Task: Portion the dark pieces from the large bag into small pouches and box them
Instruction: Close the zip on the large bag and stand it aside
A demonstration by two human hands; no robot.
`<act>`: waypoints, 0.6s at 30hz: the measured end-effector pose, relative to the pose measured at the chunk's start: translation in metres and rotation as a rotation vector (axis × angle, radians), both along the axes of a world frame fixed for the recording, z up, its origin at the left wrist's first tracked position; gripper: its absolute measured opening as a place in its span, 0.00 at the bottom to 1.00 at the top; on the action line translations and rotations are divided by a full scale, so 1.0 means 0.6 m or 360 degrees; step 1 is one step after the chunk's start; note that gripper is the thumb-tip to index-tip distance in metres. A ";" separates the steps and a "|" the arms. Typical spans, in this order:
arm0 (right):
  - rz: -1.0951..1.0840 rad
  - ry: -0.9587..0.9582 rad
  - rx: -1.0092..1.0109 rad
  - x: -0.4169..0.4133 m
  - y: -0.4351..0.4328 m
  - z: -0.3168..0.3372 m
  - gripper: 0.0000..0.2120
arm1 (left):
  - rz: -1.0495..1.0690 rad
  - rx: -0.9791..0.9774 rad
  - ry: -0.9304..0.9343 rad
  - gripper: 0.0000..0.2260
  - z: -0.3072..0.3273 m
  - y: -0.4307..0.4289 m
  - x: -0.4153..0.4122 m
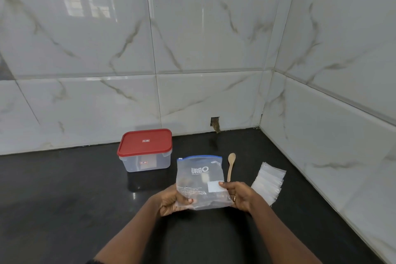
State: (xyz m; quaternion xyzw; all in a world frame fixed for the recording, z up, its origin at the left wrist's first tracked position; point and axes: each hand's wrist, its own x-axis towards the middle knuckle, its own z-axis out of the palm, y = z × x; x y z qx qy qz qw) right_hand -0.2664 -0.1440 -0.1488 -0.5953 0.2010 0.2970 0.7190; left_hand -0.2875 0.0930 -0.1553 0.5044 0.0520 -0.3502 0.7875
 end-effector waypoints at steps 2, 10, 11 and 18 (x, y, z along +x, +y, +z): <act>0.0019 -0.0051 0.0066 0.002 0.004 0.001 0.10 | -0.0100 0.0093 0.0027 0.23 0.002 0.000 -0.003; 0.0072 -0.0339 0.0178 0.000 0.003 0.002 0.19 | 0.0179 -0.0071 -0.0094 0.28 0.010 0.004 0.007; 0.0063 -0.0362 0.0198 0.002 0.000 -0.001 0.20 | 0.0182 -0.0079 -0.0131 0.30 0.010 0.005 0.011; 0.0011 -0.0467 0.0178 -0.001 -0.024 0.001 0.13 | 0.0068 -0.0016 -0.0258 0.36 0.022 0.006 0.010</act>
